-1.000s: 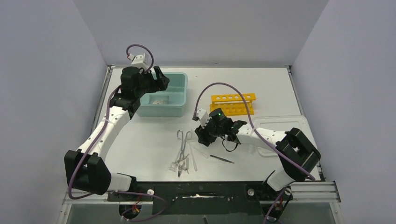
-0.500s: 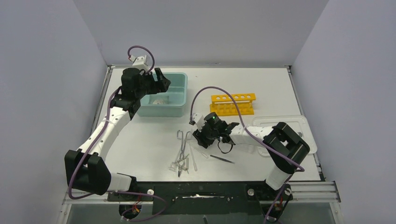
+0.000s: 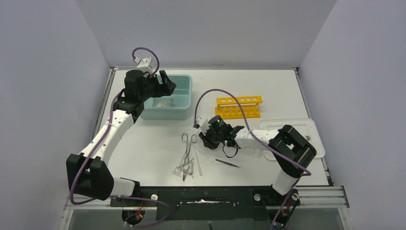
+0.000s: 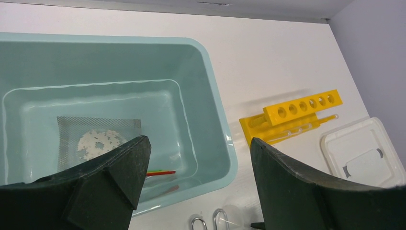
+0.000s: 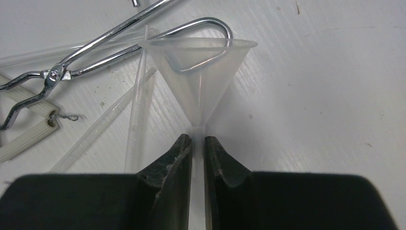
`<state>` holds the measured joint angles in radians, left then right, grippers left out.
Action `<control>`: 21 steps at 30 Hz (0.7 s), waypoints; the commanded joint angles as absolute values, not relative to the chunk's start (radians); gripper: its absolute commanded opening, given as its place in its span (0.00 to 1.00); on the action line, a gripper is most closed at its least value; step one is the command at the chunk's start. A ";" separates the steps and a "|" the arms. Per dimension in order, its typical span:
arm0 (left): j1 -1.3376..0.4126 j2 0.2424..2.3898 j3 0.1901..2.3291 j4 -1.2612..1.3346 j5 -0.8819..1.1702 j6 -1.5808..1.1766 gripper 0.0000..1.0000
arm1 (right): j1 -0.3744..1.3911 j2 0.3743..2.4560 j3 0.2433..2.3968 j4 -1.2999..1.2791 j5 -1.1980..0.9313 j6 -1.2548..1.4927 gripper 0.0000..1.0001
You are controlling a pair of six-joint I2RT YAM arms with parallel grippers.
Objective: Organize the chemistry lab equipment
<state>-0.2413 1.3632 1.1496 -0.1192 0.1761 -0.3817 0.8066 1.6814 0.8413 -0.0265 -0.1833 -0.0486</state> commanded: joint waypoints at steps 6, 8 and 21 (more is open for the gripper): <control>-0.242 1.341 1.177 -0.095 0.325 -0.357 0.77 | 0.814 1.616 0.903 -0.019 -0.186 -0.069 0.07; -0.244 1.336 1.168 -0.075 0.368 -0.349 0.78 | 0.814 1.594 0.911 -0.032 -0.190 -0.072 0.05; -0.332 1.248 1.011 0.201 0.560 -0.279 0.78 | 0.715 1.424 0.901 -0.042 -0.415 -0.038 0.00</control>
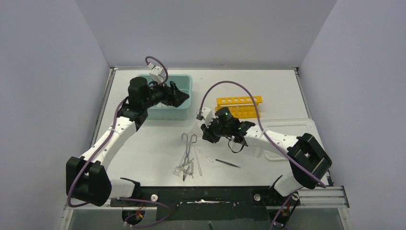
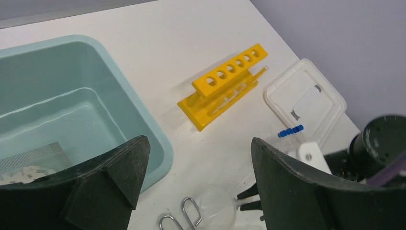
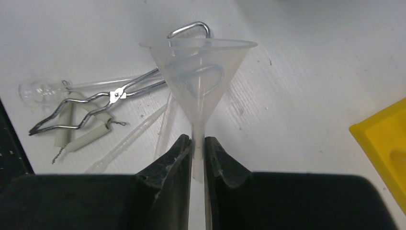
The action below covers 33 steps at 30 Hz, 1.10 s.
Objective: Organize the chemistry lab equipment
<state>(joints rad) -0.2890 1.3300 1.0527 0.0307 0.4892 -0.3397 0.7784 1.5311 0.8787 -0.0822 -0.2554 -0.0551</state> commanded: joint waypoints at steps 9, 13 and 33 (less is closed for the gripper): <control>-0.434 1.174 0.954 0.266 0.636 -0.185 0.78 | 0.628 1.303 0.902 -0.004 -0.600 0.002 0.00; -0.455 1.165 0.937 0.283 0.667 -0.187 0.76 | 0.623 1.269 0.906 -0.013 -0.609 0.004 0.00; -0.508 1.254 1.004 0.176 0.888 -0.191 0.55 | 0.552 1.153 0.911 -0.045 -0.615 0.011 0.00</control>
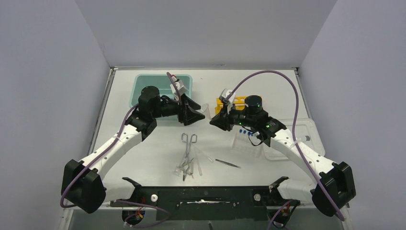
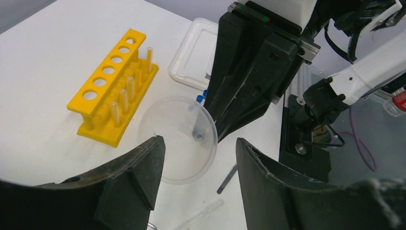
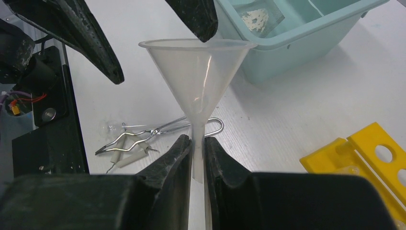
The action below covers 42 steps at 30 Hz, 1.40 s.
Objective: Organize the chemistry lab equipment
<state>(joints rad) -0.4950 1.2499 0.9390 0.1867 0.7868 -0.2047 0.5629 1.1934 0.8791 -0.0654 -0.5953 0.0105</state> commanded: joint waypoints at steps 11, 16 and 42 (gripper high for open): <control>-0.529 1.261 1.010 0.144 0.900 -0.160 0.06 | 0.546 1.157 0.898 -0.042 -0.613 0.022 0.00; -0.540 1.275 1.021 0.111 0.878 -0.142 0.00 | 0.545 1.149 0.890 -0.033 -0.625 0.031 0.00; -0.361 1.300 1.167 0.064 0.266 -0.209 0.00 | 0.383 1.146 0.858 0.039 -0.576 0.136 0.69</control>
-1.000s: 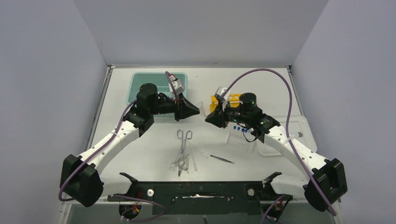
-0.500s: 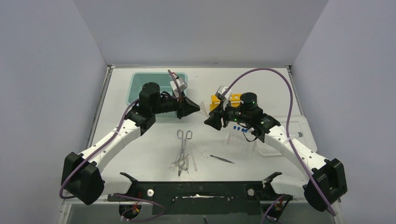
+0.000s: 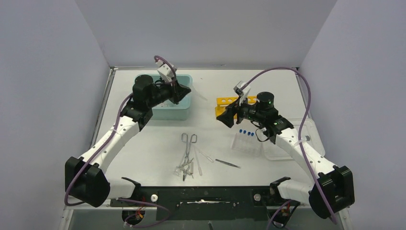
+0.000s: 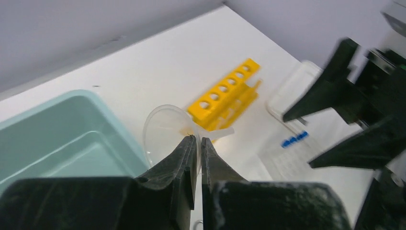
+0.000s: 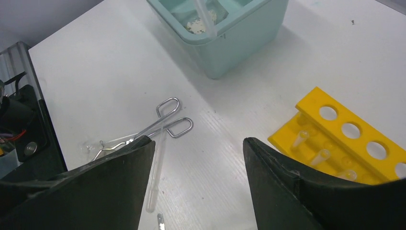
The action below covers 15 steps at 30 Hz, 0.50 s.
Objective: Organize the chemistry lab equipment
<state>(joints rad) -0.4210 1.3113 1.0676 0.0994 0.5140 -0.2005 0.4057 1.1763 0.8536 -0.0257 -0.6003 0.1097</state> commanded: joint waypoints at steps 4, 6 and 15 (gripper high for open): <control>-0.328 1.329 1.236 -0.042 -0.011 -0.229 0.00 | 0.380 1.191 0.870 0.045 -0.604 0.141 0.70; -0.316 1.360 1.265 -0.096 -0.125 -0.254 0.00 | 0.380 1.211 0.870 0.051 -0.614 0.143 0.71; -0.260 1.516 1.213 -0.124 -0.303 -0.267 0.00 | 0.381 1.247 0.868 0.032 -0.605 0.129 0.71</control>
<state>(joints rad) -0.2745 1.4681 1.2316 -0.1177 -0.1974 -0.2592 0.3801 1.2495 0.8520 -0.0036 -0.5980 0.1337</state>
